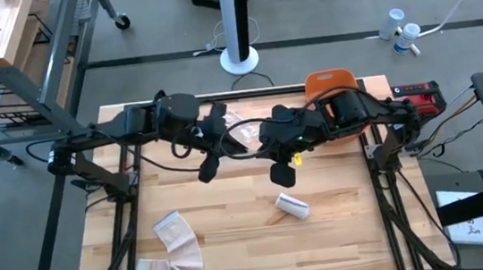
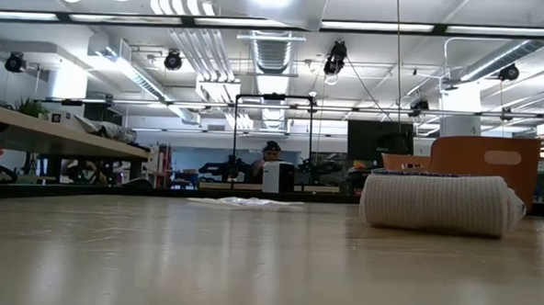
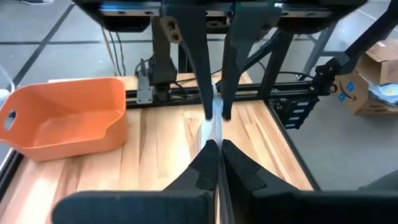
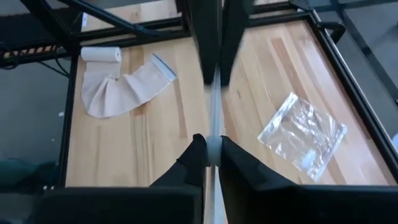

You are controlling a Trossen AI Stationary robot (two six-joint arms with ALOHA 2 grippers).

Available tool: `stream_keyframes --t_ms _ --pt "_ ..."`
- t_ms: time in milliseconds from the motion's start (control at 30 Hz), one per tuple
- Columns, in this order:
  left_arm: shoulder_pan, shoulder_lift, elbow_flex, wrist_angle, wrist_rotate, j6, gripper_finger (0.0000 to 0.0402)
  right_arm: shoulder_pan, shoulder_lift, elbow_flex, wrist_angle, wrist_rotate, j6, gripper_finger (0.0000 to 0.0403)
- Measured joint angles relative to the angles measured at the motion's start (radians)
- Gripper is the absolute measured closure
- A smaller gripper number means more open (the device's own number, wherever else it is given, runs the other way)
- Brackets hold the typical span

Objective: Roll bandage
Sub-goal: Open the transparent zip bag

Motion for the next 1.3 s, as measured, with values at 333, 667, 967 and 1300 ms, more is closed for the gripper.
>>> stream_keyframes --t_ms 333,667,967,1300 --pt "0.001 -0.061 0.001 -0.105 -0.065 0.024 0.0401 0.003 -0.048 0.0 -0.211 -0.063 0.121 0.0361" --pt "-0.003 -0.083 0.002 -0.105 -0.061 0.058 0.0401 0.0 -0.059 -0.001 0.019 -0.001 0.036 0.0365" --pt "-0.094 -0.094 0.051 -0.083 -0.083 0.192 0.0401 0.0 -0.047 -0.001 0.405 0.062 -0.172 0.0334" --pt "-0.142 -0.093 0.147 -0.109 -0.26 0.277 0.0401 0.008 -0.045 -0.001 0.401 0.049 -0.112 0.0345"
